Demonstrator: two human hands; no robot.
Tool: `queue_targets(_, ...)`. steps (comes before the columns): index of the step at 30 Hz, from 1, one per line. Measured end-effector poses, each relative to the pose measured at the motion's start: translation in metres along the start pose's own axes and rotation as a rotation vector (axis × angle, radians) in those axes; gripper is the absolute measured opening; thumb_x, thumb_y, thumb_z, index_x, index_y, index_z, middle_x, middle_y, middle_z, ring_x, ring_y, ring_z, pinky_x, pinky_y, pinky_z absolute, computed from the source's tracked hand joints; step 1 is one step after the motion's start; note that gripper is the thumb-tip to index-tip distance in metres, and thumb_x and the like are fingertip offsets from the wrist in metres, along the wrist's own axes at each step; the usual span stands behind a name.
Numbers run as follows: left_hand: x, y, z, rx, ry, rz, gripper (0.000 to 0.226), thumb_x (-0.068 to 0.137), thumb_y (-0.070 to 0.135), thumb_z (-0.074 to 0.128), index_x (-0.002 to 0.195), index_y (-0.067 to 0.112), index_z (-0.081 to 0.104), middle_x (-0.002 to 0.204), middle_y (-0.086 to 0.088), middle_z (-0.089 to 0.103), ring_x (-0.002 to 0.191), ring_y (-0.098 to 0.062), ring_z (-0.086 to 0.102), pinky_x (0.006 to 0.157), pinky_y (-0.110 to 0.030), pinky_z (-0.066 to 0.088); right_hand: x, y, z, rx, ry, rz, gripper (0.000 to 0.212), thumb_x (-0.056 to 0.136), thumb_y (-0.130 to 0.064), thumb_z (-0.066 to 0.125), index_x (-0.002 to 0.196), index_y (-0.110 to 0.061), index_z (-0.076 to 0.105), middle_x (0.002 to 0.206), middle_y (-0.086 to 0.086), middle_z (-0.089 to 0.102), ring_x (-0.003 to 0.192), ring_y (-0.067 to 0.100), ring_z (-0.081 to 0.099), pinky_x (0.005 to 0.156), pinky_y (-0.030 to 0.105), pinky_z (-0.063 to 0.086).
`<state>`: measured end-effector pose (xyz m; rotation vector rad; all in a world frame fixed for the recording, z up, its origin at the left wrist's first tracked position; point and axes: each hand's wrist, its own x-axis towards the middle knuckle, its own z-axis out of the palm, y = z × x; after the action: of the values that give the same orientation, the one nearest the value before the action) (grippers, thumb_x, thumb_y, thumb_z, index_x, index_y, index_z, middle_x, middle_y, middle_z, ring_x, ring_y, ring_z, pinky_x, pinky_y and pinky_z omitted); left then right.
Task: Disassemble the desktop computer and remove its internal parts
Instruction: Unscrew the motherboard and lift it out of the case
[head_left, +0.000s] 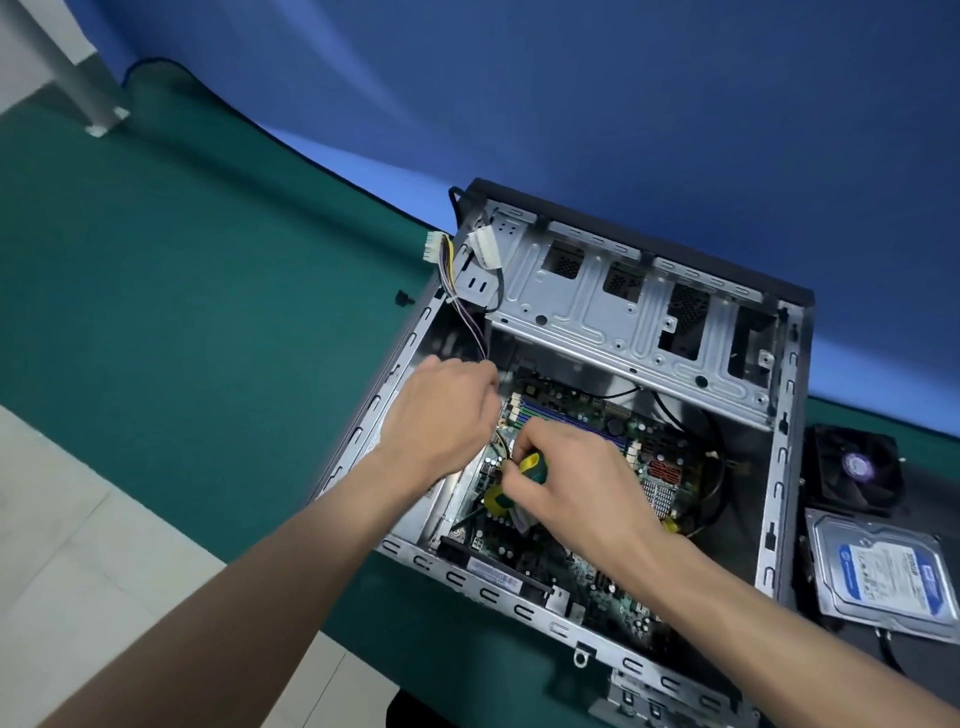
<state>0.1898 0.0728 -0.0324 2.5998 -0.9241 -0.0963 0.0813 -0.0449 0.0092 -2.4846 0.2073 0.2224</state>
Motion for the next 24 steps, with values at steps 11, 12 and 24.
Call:
queue_targets(11,0.001,0.002,0.000,-0.019,0.052,-0.051,0.023,0.094,0.017,0.035,0.086,0.015,0.056,0.065,0.001,0.054,0.057,-0.019,0.042,0.069,-0.027,0.023,-0.001,0.001,-0.003,-0.031,-0.004,-0.013,0.012,0.085,-0.036,0.054,0.080,-0.025,0.052,0.076,-0.010,0.055,0.061,0.008,0.051,0.056,0.029,0.041)
queue_targets(12,0.000,0.003,-0.001,-0.020,0.058,-0.050,0.023,0.094,0.017,0.035,0.086,0.015,0.056,0.065,0.001,0.055,0.057,-0.019,0.041,0.068,-0.027,0.022,0.000,0.001,-0.003,-0.036,-0.003,-0.017,0.013,0.086,-0.036,0.054,0.081,-0.025,0.052,0.077,-0.009,0.056,0.064,0.011,0.053,0.058,0.030,0.043)
queue_targets(24,0.000,0.008,-0.008,-0.044,0.145,-0.186,0.019,0.090,0.008,0.040,0.095,0.010,0.058,0.078,-0.005,0.050,0.078,-0.023,0.043,0.068,-0.035,0.040,0.000,-0.027,-0.002,-0.291,-0.034,-0.058,0.052,0.087,-0.072,0.023,0.083,-0.023,0.040,0.058,-0.006,0.046,0.069,0.025,0.059,0.060,0.034,0.039)
